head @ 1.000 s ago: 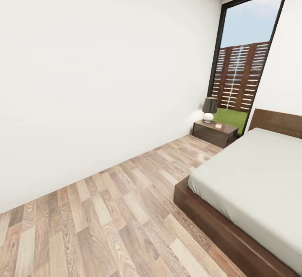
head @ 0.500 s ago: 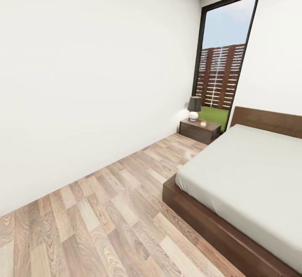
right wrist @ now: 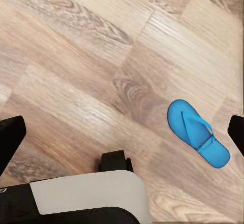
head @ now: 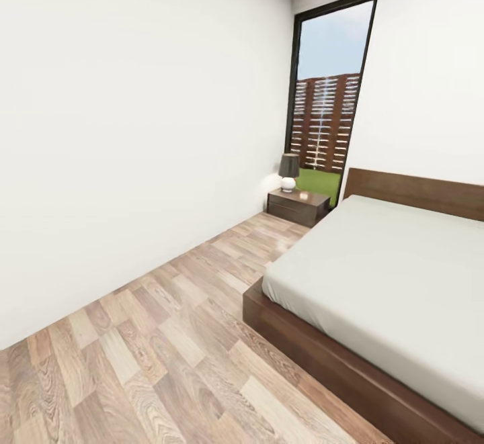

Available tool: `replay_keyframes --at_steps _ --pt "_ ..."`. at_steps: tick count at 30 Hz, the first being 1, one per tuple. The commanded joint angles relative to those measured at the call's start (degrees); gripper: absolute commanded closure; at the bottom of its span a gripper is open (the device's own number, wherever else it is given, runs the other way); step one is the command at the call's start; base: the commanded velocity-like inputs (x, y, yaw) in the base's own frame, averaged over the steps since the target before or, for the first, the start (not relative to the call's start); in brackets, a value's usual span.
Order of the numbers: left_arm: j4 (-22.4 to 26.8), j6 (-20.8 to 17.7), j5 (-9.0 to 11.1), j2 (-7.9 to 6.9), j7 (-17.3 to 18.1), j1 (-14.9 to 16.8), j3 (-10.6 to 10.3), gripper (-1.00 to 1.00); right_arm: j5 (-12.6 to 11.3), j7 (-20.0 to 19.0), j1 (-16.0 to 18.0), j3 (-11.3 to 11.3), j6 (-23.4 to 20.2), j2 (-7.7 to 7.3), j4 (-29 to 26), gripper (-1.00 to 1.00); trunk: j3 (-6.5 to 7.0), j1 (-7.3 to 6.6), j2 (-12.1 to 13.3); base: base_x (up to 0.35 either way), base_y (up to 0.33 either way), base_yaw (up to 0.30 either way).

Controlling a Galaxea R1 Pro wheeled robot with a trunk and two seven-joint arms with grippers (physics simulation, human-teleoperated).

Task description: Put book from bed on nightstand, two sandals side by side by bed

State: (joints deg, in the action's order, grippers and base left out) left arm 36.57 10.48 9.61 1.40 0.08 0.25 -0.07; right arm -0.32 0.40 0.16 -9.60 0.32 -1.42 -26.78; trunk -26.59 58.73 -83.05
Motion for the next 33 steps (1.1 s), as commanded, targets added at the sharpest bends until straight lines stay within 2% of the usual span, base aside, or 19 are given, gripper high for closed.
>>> replay_keyframes --at_steps 1,26,33 --pt "-0.01 0.16 0.41 0.01 0.01 0.02 -0.02 -1.00 -0.04 0.04 0.02 -0.07 0.03 0.02 -0.03 -1.00 -0.05 0.00 -0.03 0.000 0.000 -0.221" --pt "-0.01 0.16 0.50 0.01 0.01 0.02 -0.02 -1.00 0.14 0.04 0.02 -0.07 0.03 0.02 -0.03 -1.00 -0.05 0.00 -0.03 0.000 0.000 -0.219" --pt "-0.01 0.16 0.50 0.01 0.01 0.02 -0.02 -1.00 0.14 0.04 0.02 -0.07 0.03 0.08 -0.03 -1.00 -0.05 0.00 -0.03 0.151 0.083 -0.219"
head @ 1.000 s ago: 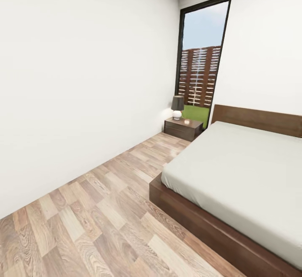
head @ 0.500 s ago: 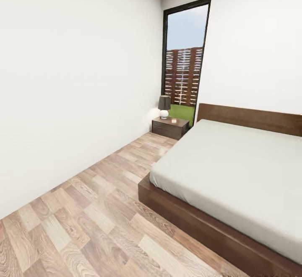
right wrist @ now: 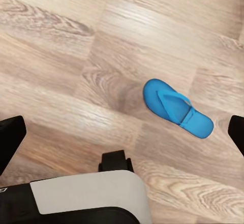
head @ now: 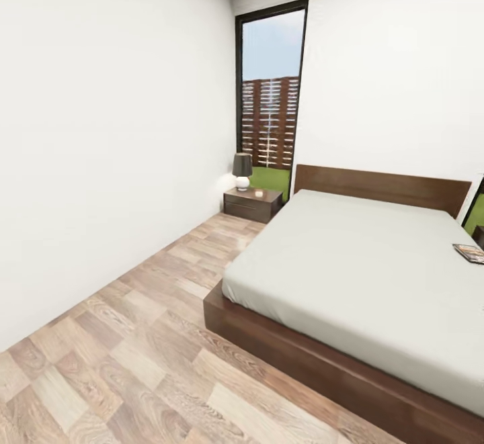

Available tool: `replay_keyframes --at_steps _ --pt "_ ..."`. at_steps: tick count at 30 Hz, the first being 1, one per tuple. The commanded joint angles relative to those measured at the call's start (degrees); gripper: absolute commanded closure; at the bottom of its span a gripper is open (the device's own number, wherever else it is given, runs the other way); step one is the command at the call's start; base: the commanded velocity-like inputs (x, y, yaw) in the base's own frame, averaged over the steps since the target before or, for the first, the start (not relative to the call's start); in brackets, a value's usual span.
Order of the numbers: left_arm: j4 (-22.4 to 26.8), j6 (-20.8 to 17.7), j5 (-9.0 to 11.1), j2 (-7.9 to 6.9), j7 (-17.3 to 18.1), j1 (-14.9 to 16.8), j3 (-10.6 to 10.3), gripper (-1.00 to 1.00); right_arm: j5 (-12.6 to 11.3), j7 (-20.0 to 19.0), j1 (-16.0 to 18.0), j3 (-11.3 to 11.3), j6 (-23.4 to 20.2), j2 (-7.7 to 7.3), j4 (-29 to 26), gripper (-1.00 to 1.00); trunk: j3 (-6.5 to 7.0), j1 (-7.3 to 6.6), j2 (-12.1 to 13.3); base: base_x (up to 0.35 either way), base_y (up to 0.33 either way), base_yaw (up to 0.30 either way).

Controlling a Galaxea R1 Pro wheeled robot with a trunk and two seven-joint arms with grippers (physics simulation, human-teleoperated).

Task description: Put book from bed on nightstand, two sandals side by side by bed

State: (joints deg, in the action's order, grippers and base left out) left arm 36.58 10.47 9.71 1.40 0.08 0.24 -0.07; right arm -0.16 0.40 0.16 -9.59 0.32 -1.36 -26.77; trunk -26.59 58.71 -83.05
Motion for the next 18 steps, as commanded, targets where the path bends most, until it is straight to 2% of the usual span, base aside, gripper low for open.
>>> replay_keyframes --at_steps 1,18 --pt "-0.02 0.16 0.39 0.01 0.01 0.02 -0.01 -1.00 -0.02 0.04 0.02 -0.08 0.03 0.03 -0.03 -1.00 -0.05 0.02 -0.03 0.105 0.067 -0.219" --pt "-0.02 0.16 0.39 0.01 0.01 0.02 -0.01 -1.00 -0.02 0.04 0.02 -0.08 0.03 0.04 -0.03 -1.00 -0.05 0.02 -0.03 0.011 0.007 -0.219"
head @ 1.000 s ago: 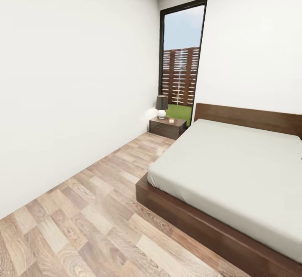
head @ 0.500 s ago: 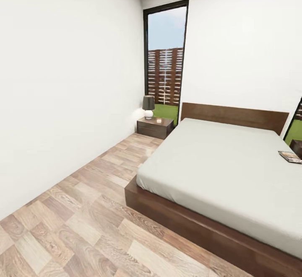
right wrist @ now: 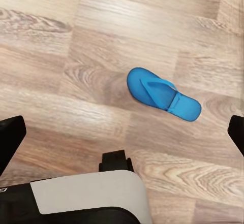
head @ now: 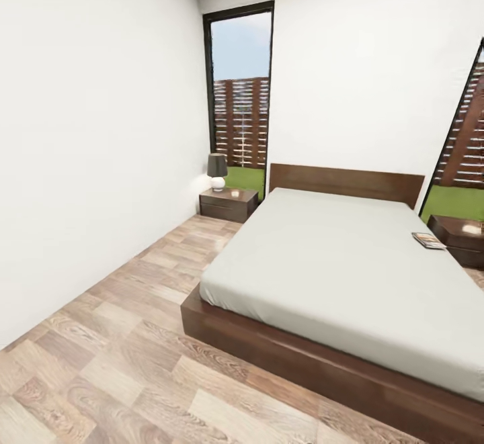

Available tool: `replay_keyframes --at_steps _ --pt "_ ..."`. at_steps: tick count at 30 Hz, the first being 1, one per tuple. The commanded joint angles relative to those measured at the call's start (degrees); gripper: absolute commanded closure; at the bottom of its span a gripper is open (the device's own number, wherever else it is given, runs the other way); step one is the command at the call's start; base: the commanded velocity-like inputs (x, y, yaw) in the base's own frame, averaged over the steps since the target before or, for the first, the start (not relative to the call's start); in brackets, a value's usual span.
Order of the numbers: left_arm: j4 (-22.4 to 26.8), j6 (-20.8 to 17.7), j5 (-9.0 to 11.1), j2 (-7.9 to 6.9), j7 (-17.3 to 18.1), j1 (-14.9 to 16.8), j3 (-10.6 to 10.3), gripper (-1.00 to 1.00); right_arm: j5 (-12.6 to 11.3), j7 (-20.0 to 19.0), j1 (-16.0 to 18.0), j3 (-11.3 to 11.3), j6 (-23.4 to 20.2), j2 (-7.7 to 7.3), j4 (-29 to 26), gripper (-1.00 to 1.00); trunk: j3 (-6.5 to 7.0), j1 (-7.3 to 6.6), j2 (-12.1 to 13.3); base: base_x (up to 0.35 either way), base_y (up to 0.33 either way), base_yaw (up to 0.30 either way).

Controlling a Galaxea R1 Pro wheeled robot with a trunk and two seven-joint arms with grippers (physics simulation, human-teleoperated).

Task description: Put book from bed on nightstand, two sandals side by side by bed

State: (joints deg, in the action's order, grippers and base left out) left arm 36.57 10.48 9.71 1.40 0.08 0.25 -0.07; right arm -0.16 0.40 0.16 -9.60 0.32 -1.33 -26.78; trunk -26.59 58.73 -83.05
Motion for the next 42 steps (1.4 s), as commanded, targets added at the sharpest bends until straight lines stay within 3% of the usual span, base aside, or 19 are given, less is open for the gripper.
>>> replay_keyframes --at_steps 1,42 --pt "-0.01 0.16 0.40 0.01 0.01 0.02 -0.02 -1.00 -0.02 0.04 0.02 -0.07 0.03 0.02 -0.03 -1.00 -0.05 0.00 -0.03 0.000 0.000 -0.219" --pt "-0.01 0.16 0.49 0.01 0.01 0.02 -0.02 -1.00 -0.02 0.04 0.02 -0.07 0.03 0.02 -0.02 -1.00 -0.05 0.00 -0.03 0.026 0.020 -0.219"
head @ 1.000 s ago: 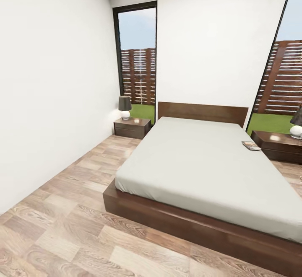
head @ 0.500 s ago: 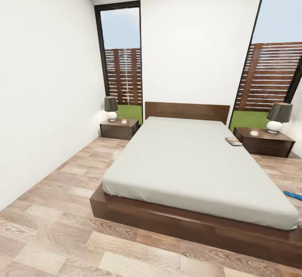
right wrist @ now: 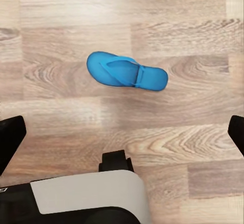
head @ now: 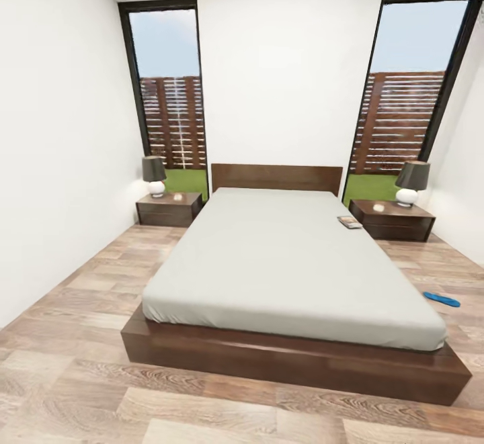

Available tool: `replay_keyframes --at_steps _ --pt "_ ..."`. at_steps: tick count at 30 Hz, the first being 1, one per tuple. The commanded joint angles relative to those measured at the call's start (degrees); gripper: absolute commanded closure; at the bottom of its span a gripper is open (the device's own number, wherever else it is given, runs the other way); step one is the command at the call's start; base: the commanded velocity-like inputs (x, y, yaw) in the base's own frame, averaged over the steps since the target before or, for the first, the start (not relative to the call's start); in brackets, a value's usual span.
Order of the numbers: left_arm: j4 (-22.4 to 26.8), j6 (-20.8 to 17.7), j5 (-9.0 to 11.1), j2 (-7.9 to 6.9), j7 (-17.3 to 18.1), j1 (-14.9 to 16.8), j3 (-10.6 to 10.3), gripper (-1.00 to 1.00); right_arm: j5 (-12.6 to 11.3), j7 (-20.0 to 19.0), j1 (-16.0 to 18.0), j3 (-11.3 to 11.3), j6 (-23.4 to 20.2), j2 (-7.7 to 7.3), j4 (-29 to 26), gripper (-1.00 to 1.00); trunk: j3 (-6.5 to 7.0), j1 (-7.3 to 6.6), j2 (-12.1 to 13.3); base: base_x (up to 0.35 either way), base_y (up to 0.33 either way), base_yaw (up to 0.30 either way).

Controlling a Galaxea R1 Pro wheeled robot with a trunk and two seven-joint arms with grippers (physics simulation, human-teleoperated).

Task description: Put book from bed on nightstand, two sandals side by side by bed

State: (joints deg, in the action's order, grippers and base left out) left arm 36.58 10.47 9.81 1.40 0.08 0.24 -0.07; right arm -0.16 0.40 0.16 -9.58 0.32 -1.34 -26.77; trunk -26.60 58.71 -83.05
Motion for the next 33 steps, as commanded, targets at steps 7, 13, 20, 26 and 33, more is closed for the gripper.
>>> replay_keyframes --at_steps 7,13,20,26,33 --pt "-0.02 0.16 0.39 0.01 0.01 0.02 -0.01 -1.00 -0.02 0.04 0.02 -0.08 0.03 0.02 -0.04 -1.00 -0.05 0.02 -0.03 0.065 0.050 -0.219" --pt "-0.02 0.16 0.39 0.01 0.01 0.02 -0.01 -1.00 -0.02 0.04 0.02 -0.08 0.03 0.02 -0.04 -1.00 -0.05 0.02 -0.03 0.004 0.003 -0.219" --pt "-0.02 0.16 0.39 0.01 0.01 0.02 -0.01 -1.00 -0.02 0.04 0.02 -0.08 0.03 0.02 -0.03 -1.00 -0.05 0.02 -0.03 0.000 0.000 -0.219" --pt "-0.02 0.16 0.39 0.01 0.01 0.02 -0.01 -1.00 -0.02 0.04 0.02 -0.08 0.03 0.02 -0.03 -1.00 -0.05 0.02 -0.03 0.000 0.000 -0.219" --pt "-0.02 0.16 0.39 0.01 0.01 0.02 -0.01 -1.00 -0.02 0.04 0.02 -0.08 0.03 0.02 -0.04 -1.00 -0.05 0.02 -0.03 0.000 0.000 -0.219"
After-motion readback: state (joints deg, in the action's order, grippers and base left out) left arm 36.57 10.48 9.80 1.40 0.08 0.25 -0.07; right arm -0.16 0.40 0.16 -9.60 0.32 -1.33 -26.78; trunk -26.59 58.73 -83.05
